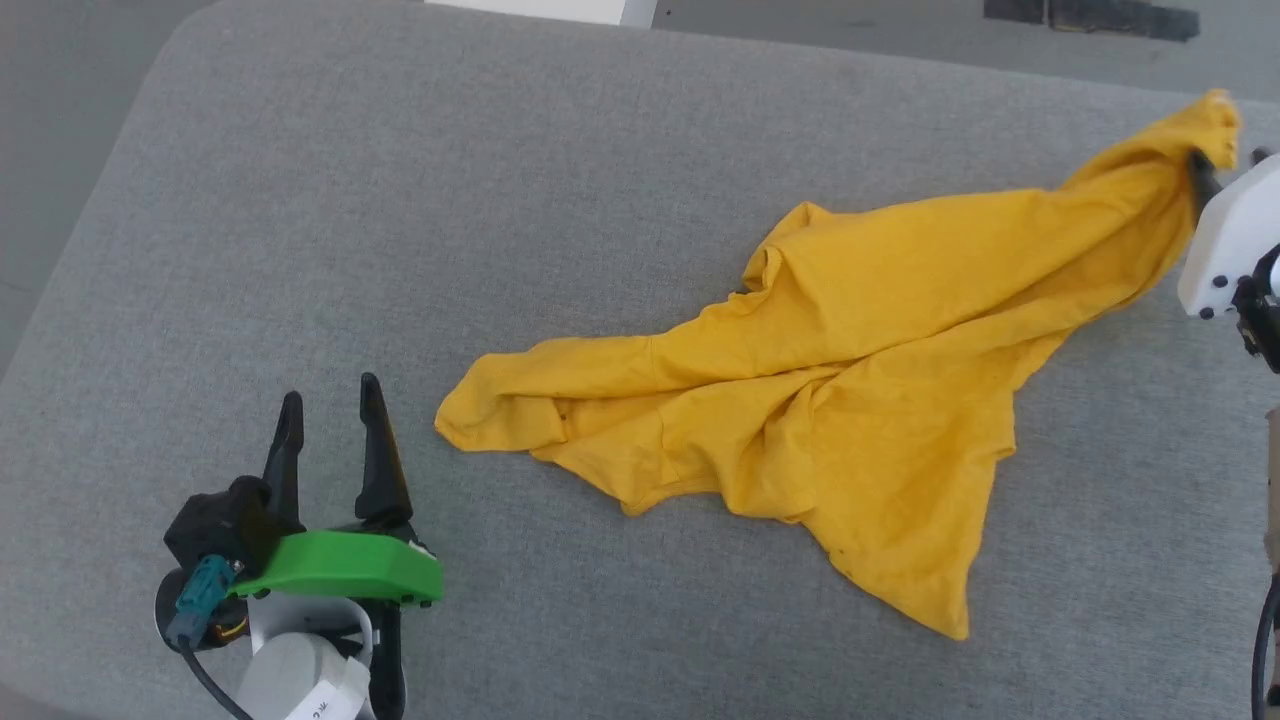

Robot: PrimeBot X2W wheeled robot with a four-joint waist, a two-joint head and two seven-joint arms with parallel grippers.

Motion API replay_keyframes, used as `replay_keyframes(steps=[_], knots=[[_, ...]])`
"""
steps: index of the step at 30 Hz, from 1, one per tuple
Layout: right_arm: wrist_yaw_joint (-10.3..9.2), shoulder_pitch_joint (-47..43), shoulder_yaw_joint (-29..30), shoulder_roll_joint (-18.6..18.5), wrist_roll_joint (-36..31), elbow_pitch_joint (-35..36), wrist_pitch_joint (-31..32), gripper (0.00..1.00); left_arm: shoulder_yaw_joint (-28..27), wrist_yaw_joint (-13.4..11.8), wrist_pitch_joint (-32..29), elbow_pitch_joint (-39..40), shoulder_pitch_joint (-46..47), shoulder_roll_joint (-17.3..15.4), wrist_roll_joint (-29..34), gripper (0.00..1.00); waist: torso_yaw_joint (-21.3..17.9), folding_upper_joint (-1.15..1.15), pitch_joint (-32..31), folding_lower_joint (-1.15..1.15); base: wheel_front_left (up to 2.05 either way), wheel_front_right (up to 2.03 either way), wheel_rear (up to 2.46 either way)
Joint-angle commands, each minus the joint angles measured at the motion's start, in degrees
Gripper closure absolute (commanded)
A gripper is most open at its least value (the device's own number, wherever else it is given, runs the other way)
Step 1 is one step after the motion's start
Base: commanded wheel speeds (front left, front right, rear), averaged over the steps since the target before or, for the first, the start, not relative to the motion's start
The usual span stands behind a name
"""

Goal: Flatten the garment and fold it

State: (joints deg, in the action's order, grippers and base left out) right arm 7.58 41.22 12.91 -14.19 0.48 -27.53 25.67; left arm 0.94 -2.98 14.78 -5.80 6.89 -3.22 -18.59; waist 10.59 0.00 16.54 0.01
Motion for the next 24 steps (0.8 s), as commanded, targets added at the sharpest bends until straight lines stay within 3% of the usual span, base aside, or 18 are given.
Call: replay_keyframes(steps=[1, 6, 11, 18, 24], knots=[[-0.09, -1.31, -0.12, 0.07, 0.5, 1.44, -1.57, 0.0, -0.09, 0.43, 0.21, -0.41, 0.58, 0.07, 0.92, 0.0, -0.65, 0.0, -1.57, -0.01, 0.0, 0.0, 0.0], [-0.09, -9.11, -0.48, 1.85, 5.53, 8.84, -6.26, 0.0, -0.28, 0.44, 0.16, -1.57, -0.48, -0.47, 0.83, 0.0, -1.83, 0.0, -5.41, -0.01, 0.0, 0.0, 0.0], [-0.09, -21.55, -0.54, 4.81, 8.56, 17.88, -5.86, 0.0, -0.27, 0.14, -0.29, -1.34, -1.97, -0.71, 0.53, 0.0, -3.02, 0.0, -8.14, -0.01, 0.0, 0.0, 0.0], [-0.09, -34.06, -9.52, 7.69, 10.61, 25.51, 2.46, 0.0, 0.65, -0.09, -0.96, -0.83, -2.86, -0.58, 0.0, 0.0, -3.75, 0.0, -8.56, -0.01, 0.0, 0.0, 0.0], [-0.09, -35.16, -17.72, 7.67, 10.22, 26.16, 11.21, 0.0, 1.45, 0.01, -1.18, -0.75, -2.64, -0.5, -0.4, 0.0, -3.37, 0.0, -7.3, -0.01, 0.0, 0.0, 0.0]])
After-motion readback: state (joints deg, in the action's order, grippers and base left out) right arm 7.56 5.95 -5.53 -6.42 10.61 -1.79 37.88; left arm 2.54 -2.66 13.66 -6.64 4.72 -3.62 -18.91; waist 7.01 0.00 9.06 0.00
